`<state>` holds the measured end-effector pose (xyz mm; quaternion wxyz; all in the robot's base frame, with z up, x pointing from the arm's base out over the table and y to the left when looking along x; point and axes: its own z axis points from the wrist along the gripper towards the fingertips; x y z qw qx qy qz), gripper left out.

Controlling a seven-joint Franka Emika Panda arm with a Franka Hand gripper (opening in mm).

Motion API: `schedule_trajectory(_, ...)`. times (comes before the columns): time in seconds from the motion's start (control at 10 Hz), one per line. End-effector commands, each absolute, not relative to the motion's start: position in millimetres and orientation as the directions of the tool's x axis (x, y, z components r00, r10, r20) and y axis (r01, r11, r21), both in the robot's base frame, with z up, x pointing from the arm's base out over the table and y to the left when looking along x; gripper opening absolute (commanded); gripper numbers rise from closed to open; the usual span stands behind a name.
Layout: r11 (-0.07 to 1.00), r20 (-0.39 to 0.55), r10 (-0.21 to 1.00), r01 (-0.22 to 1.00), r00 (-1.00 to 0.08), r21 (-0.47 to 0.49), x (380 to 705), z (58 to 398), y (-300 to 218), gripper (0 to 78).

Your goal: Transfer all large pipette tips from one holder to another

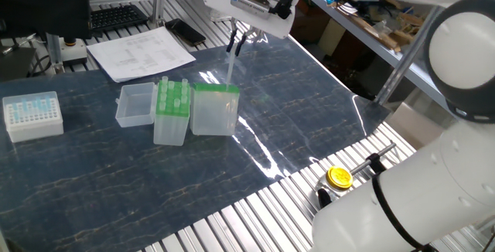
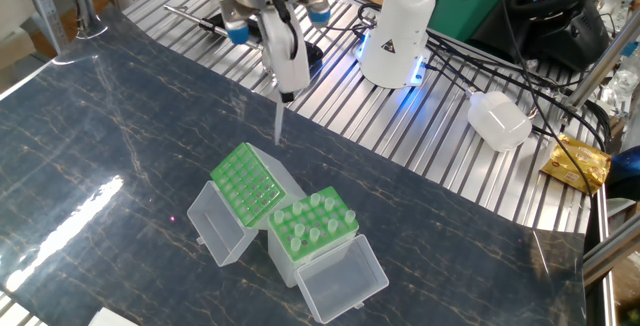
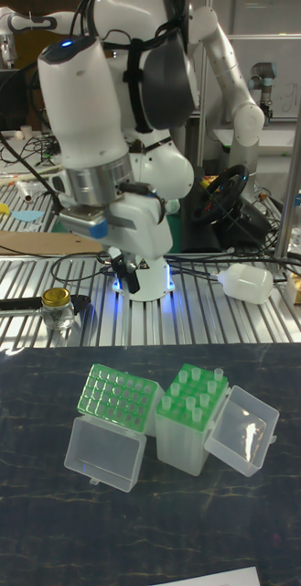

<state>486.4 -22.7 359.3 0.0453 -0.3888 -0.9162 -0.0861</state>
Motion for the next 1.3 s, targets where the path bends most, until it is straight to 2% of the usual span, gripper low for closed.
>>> schedule_trajectory(0.1, 0.613, 0.189, 0.755, 0.778, -0.628, 0.137, 470, 363, -6, 1.1)
schedule_trajectory(1.3, 0.43, 0.19, 0.871, 0.89, -0.453, 0.151, 475, 339, 42, 1.1)
